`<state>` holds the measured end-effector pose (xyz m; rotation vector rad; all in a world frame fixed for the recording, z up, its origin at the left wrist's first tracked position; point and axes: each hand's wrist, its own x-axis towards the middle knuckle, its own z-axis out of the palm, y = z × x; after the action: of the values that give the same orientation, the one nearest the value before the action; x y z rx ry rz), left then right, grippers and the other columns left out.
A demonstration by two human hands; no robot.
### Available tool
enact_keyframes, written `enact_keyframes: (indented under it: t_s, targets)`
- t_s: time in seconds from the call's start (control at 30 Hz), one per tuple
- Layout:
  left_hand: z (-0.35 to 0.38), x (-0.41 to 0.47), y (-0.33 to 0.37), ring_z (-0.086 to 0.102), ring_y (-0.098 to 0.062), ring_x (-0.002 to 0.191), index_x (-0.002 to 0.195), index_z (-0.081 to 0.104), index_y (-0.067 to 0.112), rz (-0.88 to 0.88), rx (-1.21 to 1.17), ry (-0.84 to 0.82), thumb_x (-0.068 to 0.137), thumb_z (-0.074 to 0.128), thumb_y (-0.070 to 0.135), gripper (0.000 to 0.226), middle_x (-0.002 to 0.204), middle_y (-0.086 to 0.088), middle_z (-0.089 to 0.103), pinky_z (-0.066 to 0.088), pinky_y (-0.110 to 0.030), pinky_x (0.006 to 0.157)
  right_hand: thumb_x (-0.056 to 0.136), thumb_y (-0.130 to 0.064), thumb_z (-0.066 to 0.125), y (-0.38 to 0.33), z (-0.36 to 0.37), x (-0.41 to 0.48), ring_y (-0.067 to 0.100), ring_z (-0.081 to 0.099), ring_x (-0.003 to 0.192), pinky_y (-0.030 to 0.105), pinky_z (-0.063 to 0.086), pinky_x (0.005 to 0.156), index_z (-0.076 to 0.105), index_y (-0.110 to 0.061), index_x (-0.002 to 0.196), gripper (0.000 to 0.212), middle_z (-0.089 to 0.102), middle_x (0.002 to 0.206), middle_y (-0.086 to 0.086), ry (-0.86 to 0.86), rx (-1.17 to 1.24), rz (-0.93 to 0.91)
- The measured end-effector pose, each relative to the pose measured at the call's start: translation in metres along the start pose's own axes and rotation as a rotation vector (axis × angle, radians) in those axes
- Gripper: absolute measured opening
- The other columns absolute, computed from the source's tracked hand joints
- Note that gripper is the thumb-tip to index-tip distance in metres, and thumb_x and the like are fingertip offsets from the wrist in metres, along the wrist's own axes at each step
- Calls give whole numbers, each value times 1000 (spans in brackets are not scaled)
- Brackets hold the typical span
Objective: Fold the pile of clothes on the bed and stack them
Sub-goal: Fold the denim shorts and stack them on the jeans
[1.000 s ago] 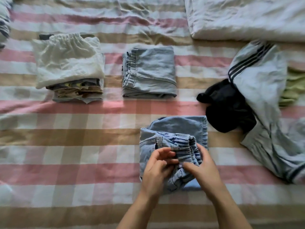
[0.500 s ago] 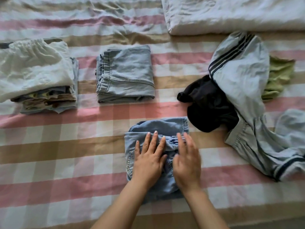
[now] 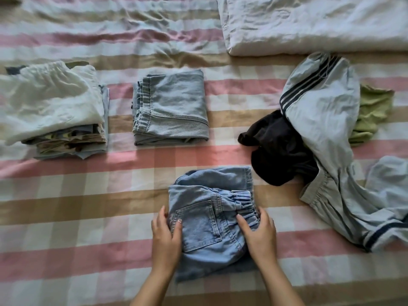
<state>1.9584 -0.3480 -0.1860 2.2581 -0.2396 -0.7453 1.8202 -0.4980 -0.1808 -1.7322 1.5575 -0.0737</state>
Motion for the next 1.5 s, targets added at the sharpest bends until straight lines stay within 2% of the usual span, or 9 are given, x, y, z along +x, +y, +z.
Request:
enact_keyframes:
  t_s: [0.17, 0.33, 0.53, 0.63, 0.73, 0.93, 1.07, 1.2, 1.5]
  targets:
    - [0, 9, 2, 60, -29, 92, 92, 57, 12, -247, -346, -154, 92, 53, 13, 4, 92, -10, 65, 48, -43, 86, 71, -35, 78, -3, -11, 13, 20, 63, 90, 33, 49, 79, 58, -17, 98, 38, 68, 97, 4, -200, 169, 152]
    - [-12, 3, 18, 57, -24, 78, 80, 51, 16, -94, -275, -42, 91, 54, 12, 12, 79, -4, 60, 45, -29, 70, 75, -21, 76, -15, -18, 3, 20, 63, 92, 42, 50, 87, 50, -15, 111, 45, 66, 102, 4, -274, 267, 167]
    - [-60, 11, 48, 53, 0, 60, 82, 53, 23, 91, -273, 77, 91, 53, 16, 11, 69, 1, 59, 40, -15, 56, 75, -2, 72, -64, -15, -25, 14, 62, 84, 31, 47, 70, 47, -16, 112, 47, 63, 95, -2, -146, 452, 115]
    - [-90, 41, 74, 56, -7, 66, 83, 51, 23, 191, -254, 161, 91, 53, 19, 9, 71, 3, 58, 44, -26, 61, 73, 4, 72, -115, -16, -11, 2, 63, 76, 18, 47, 65, 50, -15, 110, 47, 64, 94, -4, -86, 519, 5]
    - [-114, 88, 113, 55, 5, 69, 82, 50, 28, 351, -236, 235, 93, 52, 23, 12, 71, 11, 57, 40, -12, 59, 72, -3, 75, -170, -13, 22, -11, 61, 68, 3, 43, 57, 51, -15, 107, 44, 63, 90, -8, -38, 522, -154]
    - [-135, 216, 163, 55, 15, 82, 110, 50, 24, 385, -326, 106, 94, 48, 19, 16, 94, 15, 58, 40, -1, 70, 77, -4, 69, -262, 8, 117, 2, 59, 76, 12, 47, 64, 51, -14, 108, 38, 63, 90, -4, 3, 539, -266]
    - [-121, 287, 160, 57, -21, 104, 116, 52, 15, 307, -302, 62, 95, 48, 18, 22, 108, -3, 60, 45, -33, 93, 77, -13, 70, -283, 38, 170, 21, 61, 92, 35, 50, 82, 49, -3, 117, 47, 63, 104, 9, -38, 499, -214]
    - [-102, 317, 137, 56, -27, 108, 120, 51, 13, 251, -257, 28, 95, 49, 20, 26, 115, -8, 61, 43, -42, 98, 77, -19, 71, -274, 63, 196, 23, 59, 94, 34, 48, 81, 46, -4, 120, 53, 61, 108, 11, -39, 436, -147]
    - [-99, 282, 119, 52, -22, 109, 135, 35, 10, 219, -96, 76, 90, 56, 33, 55, 121, -6, 54, 36, -27, 87, 84, -55, 55, -255, 60, 192, 28, 55, 106, 31, 40, 79, 40, -10, 127, 64, 58, 118, 10, -76, 132, -131]
